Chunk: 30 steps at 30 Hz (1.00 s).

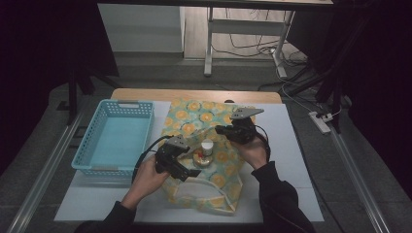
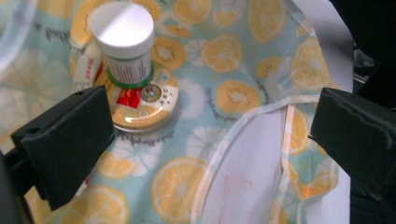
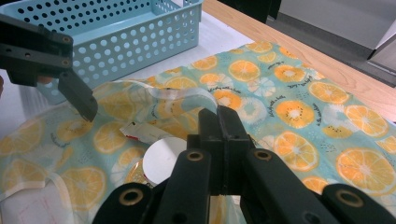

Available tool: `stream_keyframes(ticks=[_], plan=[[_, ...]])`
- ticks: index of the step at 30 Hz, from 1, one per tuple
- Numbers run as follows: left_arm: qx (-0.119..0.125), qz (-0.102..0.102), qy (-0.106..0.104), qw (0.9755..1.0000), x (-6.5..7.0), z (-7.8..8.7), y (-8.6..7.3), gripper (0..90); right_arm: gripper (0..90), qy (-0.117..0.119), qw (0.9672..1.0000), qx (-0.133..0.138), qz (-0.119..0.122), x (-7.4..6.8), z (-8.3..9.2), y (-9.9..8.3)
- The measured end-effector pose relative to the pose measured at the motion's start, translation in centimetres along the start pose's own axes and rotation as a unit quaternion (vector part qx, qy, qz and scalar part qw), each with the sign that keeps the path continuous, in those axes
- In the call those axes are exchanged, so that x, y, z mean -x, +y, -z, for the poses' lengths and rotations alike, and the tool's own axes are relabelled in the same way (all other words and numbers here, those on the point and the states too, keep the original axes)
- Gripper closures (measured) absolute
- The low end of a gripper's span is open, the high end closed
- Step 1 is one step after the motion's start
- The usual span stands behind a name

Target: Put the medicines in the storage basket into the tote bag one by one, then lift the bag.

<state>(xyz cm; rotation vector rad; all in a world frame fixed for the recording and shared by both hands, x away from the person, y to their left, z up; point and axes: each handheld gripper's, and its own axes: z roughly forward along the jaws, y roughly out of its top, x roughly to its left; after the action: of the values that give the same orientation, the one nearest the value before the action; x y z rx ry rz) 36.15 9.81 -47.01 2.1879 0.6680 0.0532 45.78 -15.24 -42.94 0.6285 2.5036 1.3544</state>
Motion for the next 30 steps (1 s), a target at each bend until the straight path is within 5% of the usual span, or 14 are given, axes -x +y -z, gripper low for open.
stream_keyframes(ticks=[9,20,30], plan=[[-0.010,0.012,0.004,0.9999,0.5,-0.5,-1.2,0.0,90.0,0.001,1.0000,-0.001,0.002,-0.2,0.0,0.0],[-0.038,-0.007,0.033,0.9987,1.0,-2.5,-1.9,0.0,90.0,0.003,1.0000,-0.002,0.003,-0.4,-0.2,0.0],[-0.074,-0.024,0.020,0.9968,1.0,-4.5,-2.7,0.0,90.0,0.004,1.0000,-0.002,0.003,-0.4,-0.1,0.0]])
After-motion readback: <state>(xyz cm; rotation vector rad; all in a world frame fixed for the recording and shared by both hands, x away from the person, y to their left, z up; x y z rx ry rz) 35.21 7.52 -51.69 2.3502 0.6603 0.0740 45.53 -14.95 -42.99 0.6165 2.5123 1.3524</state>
